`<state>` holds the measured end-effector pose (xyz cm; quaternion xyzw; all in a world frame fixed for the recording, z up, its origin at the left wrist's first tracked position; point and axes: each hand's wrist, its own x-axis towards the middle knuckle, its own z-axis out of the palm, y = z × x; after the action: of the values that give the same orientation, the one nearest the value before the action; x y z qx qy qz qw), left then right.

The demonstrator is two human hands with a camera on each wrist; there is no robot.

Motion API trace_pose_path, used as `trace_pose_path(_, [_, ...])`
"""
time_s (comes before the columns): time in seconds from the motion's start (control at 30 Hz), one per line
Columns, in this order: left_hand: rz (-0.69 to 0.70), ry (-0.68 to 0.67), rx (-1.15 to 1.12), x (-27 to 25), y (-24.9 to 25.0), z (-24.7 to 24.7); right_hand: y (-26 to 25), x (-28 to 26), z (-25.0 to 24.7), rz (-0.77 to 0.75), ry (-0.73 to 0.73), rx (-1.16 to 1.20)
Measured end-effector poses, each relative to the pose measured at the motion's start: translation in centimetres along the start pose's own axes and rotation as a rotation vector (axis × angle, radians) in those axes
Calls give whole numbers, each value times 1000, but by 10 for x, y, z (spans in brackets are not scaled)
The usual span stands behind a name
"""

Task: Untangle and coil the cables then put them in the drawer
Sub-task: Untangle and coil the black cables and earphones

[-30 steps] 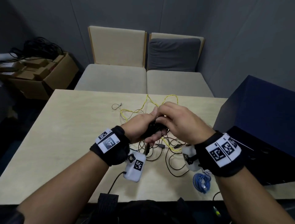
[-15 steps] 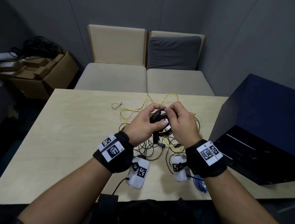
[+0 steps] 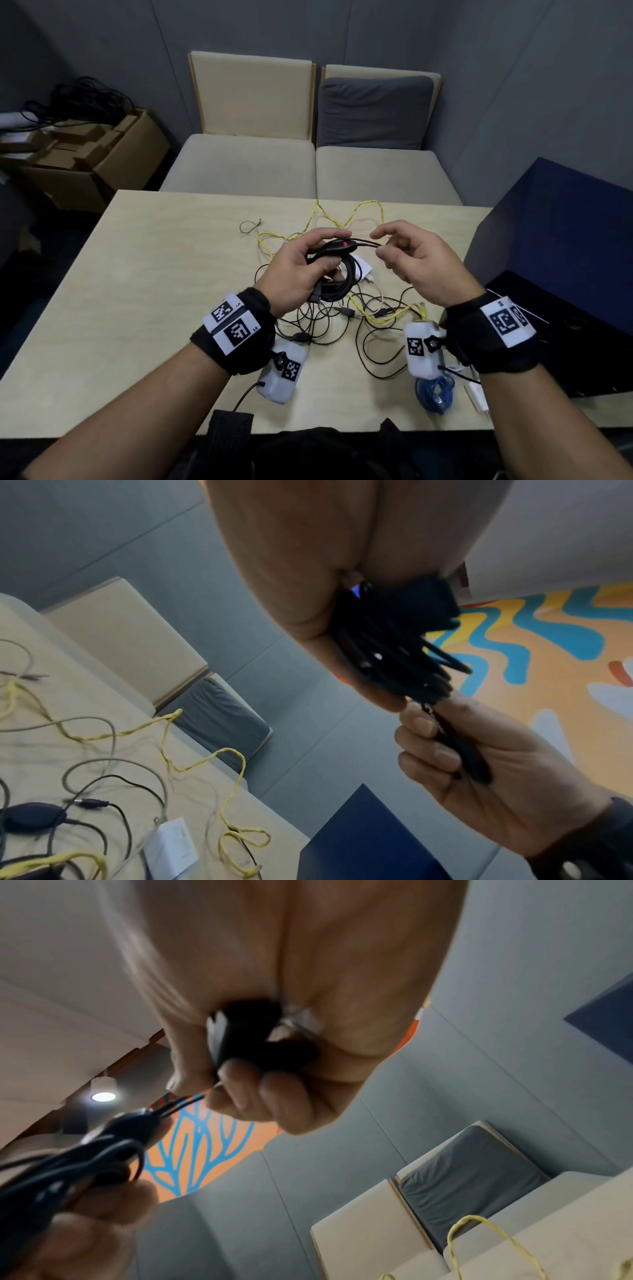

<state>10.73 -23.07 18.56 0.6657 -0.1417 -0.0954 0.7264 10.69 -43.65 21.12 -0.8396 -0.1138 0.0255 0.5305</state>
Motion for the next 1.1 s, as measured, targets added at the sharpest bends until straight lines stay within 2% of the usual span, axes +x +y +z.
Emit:
trace_pose_path(0.2, [5, -25, -87, 2, 5, 2, 13, -3, 5, -4, -11, -147])
trace_pose_path(0.3, [17, -9, -50, 2, 3, 5, 16, -3, 14, 24, 109, -157])
trace_pose_path(0.37, [15, 6, -40, 3, 0, 6, 16, -4, 23, 103, 190, -26])
trace_pose_path(0.47, [24, 36, -29, 5, -4, 8, 12, -2, 36, 203, 266, 313])
trace_pose_path(0.63, [50, 94, 12, 10, -7, 5, 7, 6, 44, 202, 259, 569])
trace_pose_path(0.87, [92, 145, 57, 12, -11, 3, 3, 10, 52, 236, 267, 724])
trace_pose_path(1.1, [73, 116, -10, 13, -8, 1, 2, 10, 51, 284, 219, 874])
